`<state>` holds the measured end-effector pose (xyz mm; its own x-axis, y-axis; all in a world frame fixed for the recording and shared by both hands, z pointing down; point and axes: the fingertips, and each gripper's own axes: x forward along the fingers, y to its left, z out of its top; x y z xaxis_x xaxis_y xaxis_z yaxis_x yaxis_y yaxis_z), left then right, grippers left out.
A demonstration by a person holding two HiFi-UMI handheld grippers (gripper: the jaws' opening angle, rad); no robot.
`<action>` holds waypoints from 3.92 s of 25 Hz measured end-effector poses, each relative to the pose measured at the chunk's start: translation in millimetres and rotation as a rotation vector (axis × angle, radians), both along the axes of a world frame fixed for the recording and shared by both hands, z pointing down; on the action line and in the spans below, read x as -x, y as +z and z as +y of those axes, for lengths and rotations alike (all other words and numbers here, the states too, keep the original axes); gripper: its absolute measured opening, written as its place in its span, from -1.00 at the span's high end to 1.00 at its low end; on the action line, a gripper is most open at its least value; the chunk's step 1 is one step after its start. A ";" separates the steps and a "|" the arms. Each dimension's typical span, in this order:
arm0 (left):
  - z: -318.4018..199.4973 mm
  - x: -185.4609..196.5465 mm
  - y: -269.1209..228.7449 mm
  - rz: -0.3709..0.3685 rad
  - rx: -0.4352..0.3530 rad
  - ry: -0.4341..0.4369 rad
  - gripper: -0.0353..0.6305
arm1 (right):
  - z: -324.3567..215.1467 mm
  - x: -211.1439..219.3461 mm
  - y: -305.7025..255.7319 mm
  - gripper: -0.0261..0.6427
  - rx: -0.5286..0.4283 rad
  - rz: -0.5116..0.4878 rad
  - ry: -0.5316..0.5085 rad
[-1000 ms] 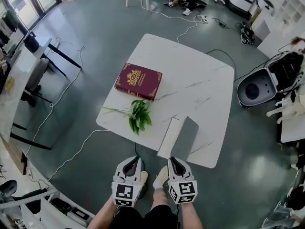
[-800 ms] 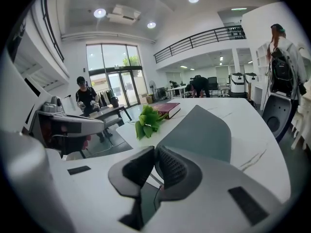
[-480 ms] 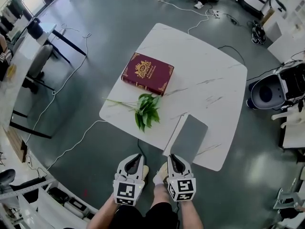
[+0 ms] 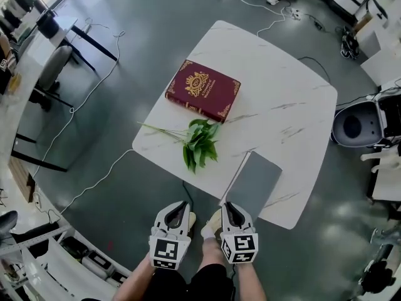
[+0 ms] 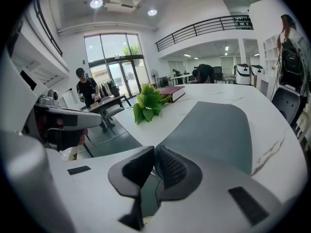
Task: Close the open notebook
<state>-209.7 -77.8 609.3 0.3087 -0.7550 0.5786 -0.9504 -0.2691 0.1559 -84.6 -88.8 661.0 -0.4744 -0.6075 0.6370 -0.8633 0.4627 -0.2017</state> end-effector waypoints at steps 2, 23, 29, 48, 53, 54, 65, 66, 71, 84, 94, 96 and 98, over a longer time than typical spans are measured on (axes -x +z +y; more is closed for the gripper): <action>-1.8 0.7 3.4 0.001 0.006 -0.002 0.82 | -0.4 0.8 1.6 0.77 0.001 0.002 -0.003; -2.7 5.2 11.2 0.011 0.020 0.003 0.82 | -3.5 18.9 -4.8 0.22 -0.020 -0.074 -0.019; 0.2 5.3 4.6 0.012 0.010 0.003 0.82 | -3.3 17.7 -11.1 0.22 -0.035 -0.073 -0.013; -0.9 -37.7 -119.2 0.015 -0.181 0.127 0.82 | 0.8 -34.0 -136.8 0.32 -0.232 -0.054 0.113; 5.2 -60.8 -173.0 0.019 -0.266 0.191 0.82 | 13.1 -62.4 -191.6 0.38 -0.320 -0.039 0.183; 6.4 -65.2 -182.4 0.021 -0.284 0.205 0.82 | 16.1 -67.6 -200.9 0.39 -0.338 -0.036 0.198; 33.4 -96.4 -256.2 0.033 -0.430 0.341 0.82 | 66.2 -110.5 -277.7 0.62 -0.506 0.005 0.356; 37.7 -97.3 -261.3 0.034 -0.440 0.351 0.82 | 72.3 -112.0 -282.8 0.64 -0.518 0.007 0.368; 56.0 -95.4 -278.4 0.031 -0.481 0.392 0.82 | 98.3 -113.6 -299.2 0.72 -0.566 0.018 0.424; 101.8 -90.3 -299.6 0.045 -0.516 0.453 0.82 | 157.2 -119.1 -321.7 0.87 -0.618 0.052 0.512; 105.9 -84.8 -299.2 0.043 -0.526 0.446 0.82 | 161.4 -112.8 -321.8 0.87 -0.629 0.057 0.505; 108.9 -83.5 -297.0 0.038 -0.527 0.444 0.82 | 164.9 -113.0 -321.3 0.88 -0.631 0.058 0.506; 111.9 -83.1 -299.8 0.036 -0.529 0.441 0.82 | 168.4 -112.9 -320.6 0.88 -0.634 0.058 0.507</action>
